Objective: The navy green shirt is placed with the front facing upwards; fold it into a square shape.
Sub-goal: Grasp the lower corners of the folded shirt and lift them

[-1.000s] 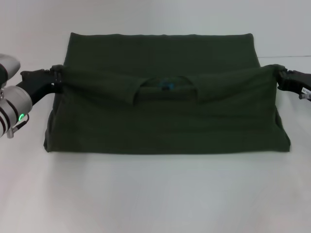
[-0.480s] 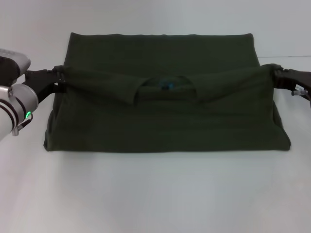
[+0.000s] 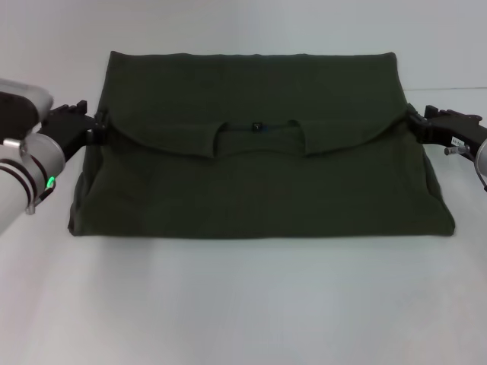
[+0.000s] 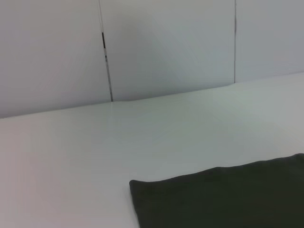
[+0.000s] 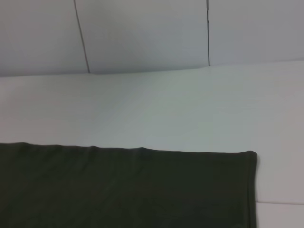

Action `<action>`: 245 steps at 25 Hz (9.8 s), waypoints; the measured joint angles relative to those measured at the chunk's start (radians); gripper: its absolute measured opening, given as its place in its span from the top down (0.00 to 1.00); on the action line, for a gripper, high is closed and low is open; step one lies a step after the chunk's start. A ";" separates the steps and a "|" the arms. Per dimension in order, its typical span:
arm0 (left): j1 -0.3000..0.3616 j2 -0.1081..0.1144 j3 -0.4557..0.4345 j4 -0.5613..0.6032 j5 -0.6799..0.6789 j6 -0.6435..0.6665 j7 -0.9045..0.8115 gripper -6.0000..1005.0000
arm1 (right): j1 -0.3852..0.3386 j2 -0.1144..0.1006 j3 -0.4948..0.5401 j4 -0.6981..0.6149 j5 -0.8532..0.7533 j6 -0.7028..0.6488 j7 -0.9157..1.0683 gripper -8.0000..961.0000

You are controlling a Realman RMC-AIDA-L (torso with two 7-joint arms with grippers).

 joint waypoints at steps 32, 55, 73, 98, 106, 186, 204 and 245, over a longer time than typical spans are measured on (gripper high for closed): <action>0.084 -0.018 -0.019 -0.153 -0.419 0.304 0.457 0.40 | -0.103 0.010 -0.111 -0.049 0.006 -0.380 0.110 0.02; 0.336 0.044 0.712 0.444 -0.018 0.641 -0.987 0.13 | -0.249 0.010 -0.370 -0.219 0.000 -0.820 0.152 0.02; 0.276 0.080 0.653 0.527 0.513 0.658 -1.202 0.16 | -0.239 0.013 -0.392 -0.209 0.001 -0.819 0.155 0.02; 0.257 0.067 0.686 0.514 0.592 0.644 -1.247 0.20 | -0.227 0.016 -0.392 -0.207 0.006 -0.806 0.174 0.02; 0.255 0.062 0.686 0.515 0.596 0.589 -1.248 0.34 | -0.232 0.016 -0.392 -0.207 0.006 -0.806 0.174 0.02; 0.235 0.047 0.726 0.516 0.589 0.526 -1.227 0.96 | -0.362 0.004 -0.463 -0.275 -0.029 -0.451 0.448 0.92; 0.305 0.043 0.715 0.574 0.588 0.637 -1.192 0.96 | -0.415 0.009 -0.455 -0.309 -0.021 -0.522 0.413 0.92; 0.575 -0.018 0.515 0.757 0.587 1.093 -0.885 0.96 | -0.623 0.018 -0.349 -0.276 -0.022 -0.814 0.126 0.92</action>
